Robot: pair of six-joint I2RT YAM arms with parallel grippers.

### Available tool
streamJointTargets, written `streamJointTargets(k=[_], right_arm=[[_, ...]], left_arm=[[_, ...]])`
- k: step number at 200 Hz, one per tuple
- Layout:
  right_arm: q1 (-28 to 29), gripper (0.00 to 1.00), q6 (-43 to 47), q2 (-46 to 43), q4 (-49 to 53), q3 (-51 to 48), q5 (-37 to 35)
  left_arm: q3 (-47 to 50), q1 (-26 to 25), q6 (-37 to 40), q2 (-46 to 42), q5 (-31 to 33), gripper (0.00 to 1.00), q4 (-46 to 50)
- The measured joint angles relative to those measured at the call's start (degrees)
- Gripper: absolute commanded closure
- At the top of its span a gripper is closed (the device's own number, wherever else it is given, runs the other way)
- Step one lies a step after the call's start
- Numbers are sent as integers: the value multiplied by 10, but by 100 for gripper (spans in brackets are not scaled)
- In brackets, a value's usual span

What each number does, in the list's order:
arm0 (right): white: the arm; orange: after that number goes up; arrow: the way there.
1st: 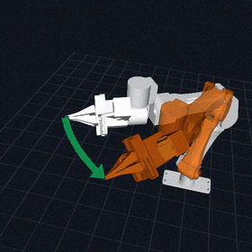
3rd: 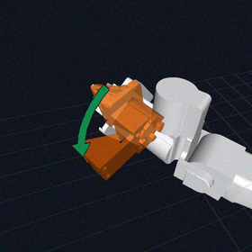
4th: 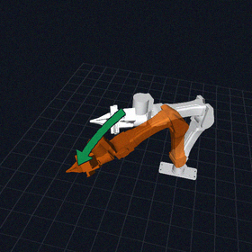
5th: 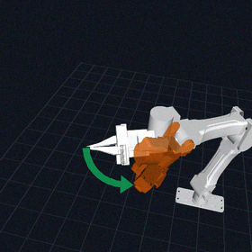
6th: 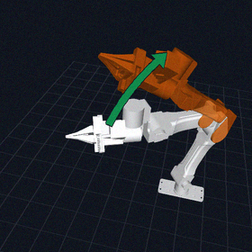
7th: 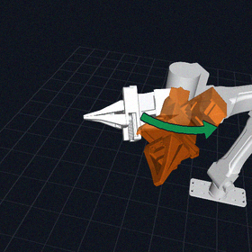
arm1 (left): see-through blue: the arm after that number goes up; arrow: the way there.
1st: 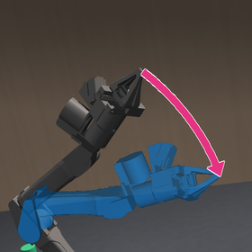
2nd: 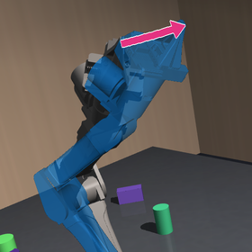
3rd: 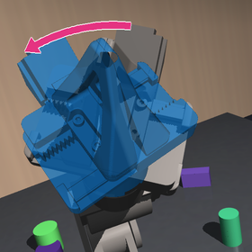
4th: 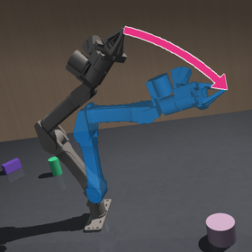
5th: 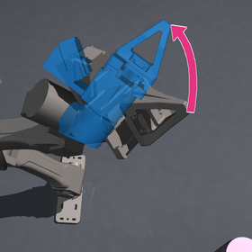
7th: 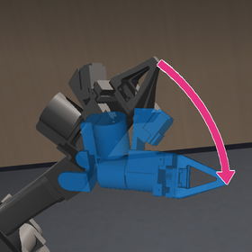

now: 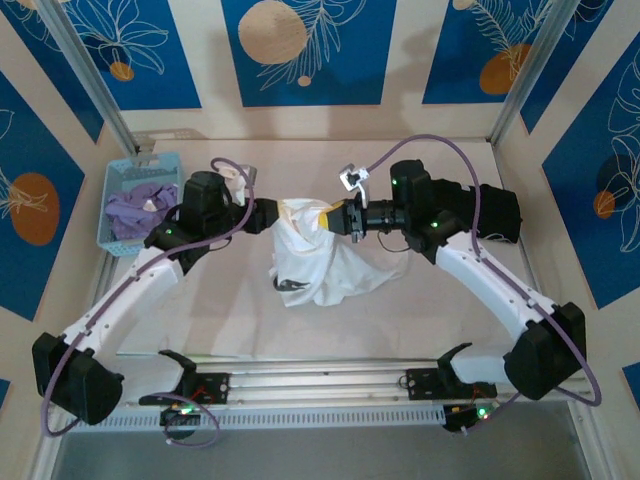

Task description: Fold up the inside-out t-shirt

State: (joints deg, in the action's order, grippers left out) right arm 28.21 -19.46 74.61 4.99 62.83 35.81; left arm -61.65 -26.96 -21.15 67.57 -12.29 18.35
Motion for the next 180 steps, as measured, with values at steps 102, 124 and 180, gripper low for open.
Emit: streamJointTargets(k=[102, 124, 180], right_arm=[[-15, 100, -103, 51, -14, 0, 18], [-15, 100, -103, 51, -6, 0, 17], [-8, 82, -31, 43, 109, 31, -79]], left_arm=[[-17, -119, 105, 27, -3, 46, 10], [-31, -120, 117, 54, -9, 73, 10], [-50, -119, 106, 60, -49, 100, 2]])
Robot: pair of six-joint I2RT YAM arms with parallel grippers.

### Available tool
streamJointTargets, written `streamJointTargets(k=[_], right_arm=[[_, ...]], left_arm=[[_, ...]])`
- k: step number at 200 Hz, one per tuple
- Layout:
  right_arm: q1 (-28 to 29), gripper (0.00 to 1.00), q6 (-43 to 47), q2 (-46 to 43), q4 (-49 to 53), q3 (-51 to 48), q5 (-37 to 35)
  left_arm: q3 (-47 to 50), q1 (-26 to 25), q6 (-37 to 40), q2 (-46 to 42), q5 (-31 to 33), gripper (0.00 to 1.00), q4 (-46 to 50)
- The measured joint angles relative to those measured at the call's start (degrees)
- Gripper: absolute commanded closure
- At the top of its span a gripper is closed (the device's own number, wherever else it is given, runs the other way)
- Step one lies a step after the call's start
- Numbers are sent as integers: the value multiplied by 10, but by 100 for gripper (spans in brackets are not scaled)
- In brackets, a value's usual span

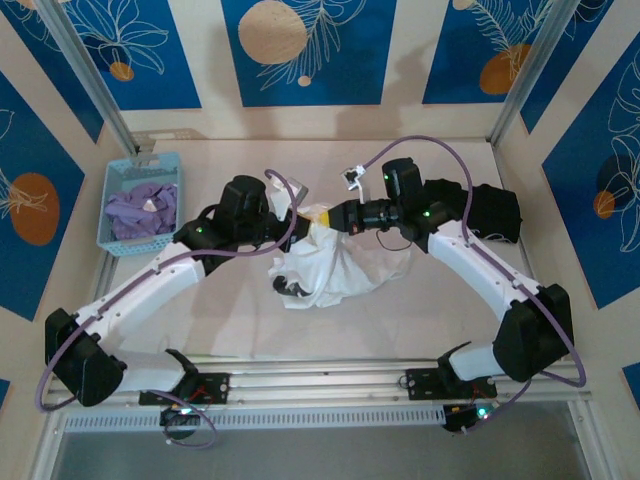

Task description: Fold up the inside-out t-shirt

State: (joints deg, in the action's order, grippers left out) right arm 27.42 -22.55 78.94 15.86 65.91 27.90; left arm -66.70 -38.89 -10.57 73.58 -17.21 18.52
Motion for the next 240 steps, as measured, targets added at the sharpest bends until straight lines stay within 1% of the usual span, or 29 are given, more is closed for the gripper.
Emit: streamJointTargets(k=[19, 30, 44, 57, 75, 92, 103, 115, 129, 153, 161, 165, 175, 179, 186, 192, 195, 213, 240], right_arm=[[25, 73, 40, -11, 57, 30, -108], [42, 69, 61, -18, 86, 47, -179], [58, 65, 78, -29, 108, 52, -248], [65, 62, 90, -47, 122, 45, -294], [76, 59, 107, -93, 119, 13, -328], [97, 58, 122, -153, 102, -32, -324], [111, 57, 126, -190, 80, -59, -305], [125, 56, 125, -210, 49, -78, -281], [139, 56, 122, -208, 13, -87, -259], [154, 56, 111, -159, -44, -88, -244], [157, 59, 107, -137, -60, -88, -244], [157, 64, 104, -129, -65, -88, -245], [158, 82, 105, -110, -73, -88, -248], [158, 87, 98, -104, -74, -88, -251], [157, 95, 99, -97, -74, -88, -256], [157, 99, 97, -96, -73, -88, -260], [157, 100, 102, -96, -73, -88, -260], [150, 100, 102, -108, -73, -90, -253], [116, 100, 98, -150, -88, -112, -178]], left_arm=[[0, 9, -47, -8, -31, 100, -8], [0, 17, -87, -16, -48, 100, -19], [0, 28, -138, -27, -62, 100, -33], [0, 32, -183, -34, -70, 100, -46], [0, 33, -231, -38, -80, 100, -62], [0, 33, -259, -38, -82, 100, -65], [-1, 33, -270, -38, -82, 100, -65], [-2, 33, -277, -38, -81, 100, -65], [-3, 33, -283, -38, -81, 100, -65], [-3, 33, -286, -38, -81, 100, -65], [-3, 33, -285, -38, -81, 100, -65], [-3, 33, -285, -39, -81, 100, -65], [-3, 33, -284, -42, -79, 100, -61], [-3, 33, -283, -44, -78, 100, -59], [-3, 33, -283, -47, -75, 100, -56], [-3, 34, -281, -50, -72, 100, -53], [-3, 35, -280, -52, -71, 100, -52], [-3, 44, -278, -60, -65, 100, -43], [0, 75, -269, -63, -62, 100, -40]])
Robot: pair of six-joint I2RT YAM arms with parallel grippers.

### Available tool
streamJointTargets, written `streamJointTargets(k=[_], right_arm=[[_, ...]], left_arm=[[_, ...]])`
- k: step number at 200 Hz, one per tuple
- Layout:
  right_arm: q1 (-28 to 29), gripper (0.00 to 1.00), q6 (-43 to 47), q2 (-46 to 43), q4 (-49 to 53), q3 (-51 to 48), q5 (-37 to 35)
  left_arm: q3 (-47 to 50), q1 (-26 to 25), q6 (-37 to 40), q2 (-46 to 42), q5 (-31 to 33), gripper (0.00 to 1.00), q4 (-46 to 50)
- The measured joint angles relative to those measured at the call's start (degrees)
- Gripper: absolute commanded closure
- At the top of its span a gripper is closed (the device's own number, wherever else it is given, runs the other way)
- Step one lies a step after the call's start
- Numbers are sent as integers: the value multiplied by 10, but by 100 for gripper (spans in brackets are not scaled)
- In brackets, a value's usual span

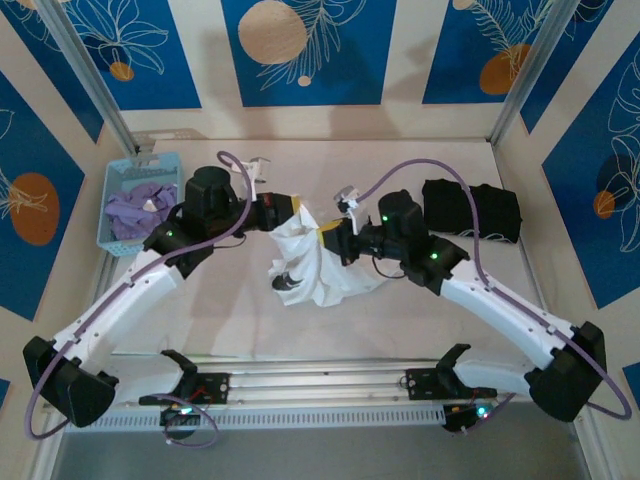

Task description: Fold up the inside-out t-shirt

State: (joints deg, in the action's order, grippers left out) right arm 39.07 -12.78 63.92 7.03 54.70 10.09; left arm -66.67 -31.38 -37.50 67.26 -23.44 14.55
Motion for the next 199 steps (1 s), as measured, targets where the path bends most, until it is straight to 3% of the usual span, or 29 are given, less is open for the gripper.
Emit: streamJointTargets(k=[31, 57, 97, 137, 164, 199], right_arm=[[-54, 100, -38, -9, -41, -20, 117], [-79, 100, -75, 8, -78, -23, 174], [-83, 100, -121, 41, -119, -23, 205], [-83, 100, -147, 53, -145, -23, 212], [-83, 100, -151, 57, -152, -23, 215], [-81, 100, -139, 57, -141, -23, 204]], left_arm=[[8, 24, 31, 3, 35, 97, 19], [13, 25, 65, 11, 63, 89, 44], [46, 20, 94, 11, 83, 66, 61], [58, 4, 116, 16, 118, 57, 76], [57, 0, 129, 34, 135, 67, 76], [31, 0, 150, 79, 141, 100, 77]])
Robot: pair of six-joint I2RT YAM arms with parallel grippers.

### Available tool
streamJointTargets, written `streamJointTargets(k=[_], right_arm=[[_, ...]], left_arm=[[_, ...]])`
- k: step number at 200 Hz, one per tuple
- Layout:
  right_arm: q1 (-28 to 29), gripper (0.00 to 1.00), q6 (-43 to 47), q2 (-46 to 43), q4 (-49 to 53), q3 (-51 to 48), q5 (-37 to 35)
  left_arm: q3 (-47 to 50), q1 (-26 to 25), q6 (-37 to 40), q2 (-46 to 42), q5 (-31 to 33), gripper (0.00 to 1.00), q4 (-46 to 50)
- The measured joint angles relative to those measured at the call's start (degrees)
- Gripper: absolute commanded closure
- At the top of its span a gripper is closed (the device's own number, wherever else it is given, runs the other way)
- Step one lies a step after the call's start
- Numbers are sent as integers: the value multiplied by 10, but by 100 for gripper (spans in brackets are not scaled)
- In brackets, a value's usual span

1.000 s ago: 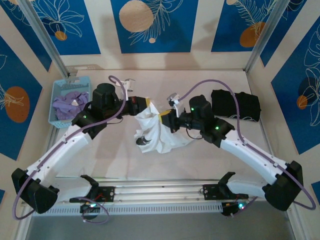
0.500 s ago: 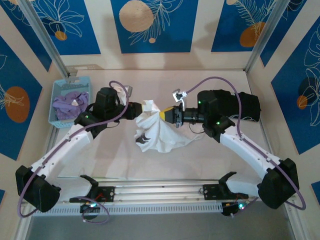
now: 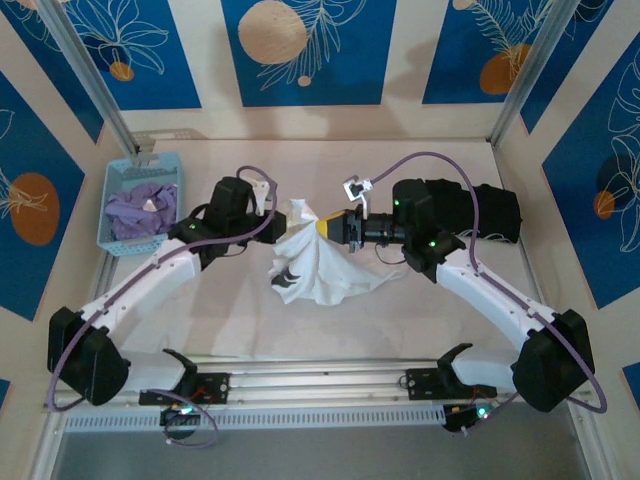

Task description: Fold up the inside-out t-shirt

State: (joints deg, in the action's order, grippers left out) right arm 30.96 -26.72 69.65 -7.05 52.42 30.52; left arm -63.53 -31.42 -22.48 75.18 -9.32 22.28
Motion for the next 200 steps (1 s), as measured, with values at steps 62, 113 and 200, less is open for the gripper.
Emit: streamJointTargets(k=[62, 113, 200], right_arm=[[20, 100, 150, -32, 114, 16, -195], [20, 100, 191, -29, 124, 22, -234], [-63, 100, 147, -19, 93, 22, 28]], left_arm=[[-23, 66, -86, -57, -185, 100, -32], [-27, 100, -207, -149, -348, 100, -70], [-25, 112, -49, -157, -155, 100, 131]])
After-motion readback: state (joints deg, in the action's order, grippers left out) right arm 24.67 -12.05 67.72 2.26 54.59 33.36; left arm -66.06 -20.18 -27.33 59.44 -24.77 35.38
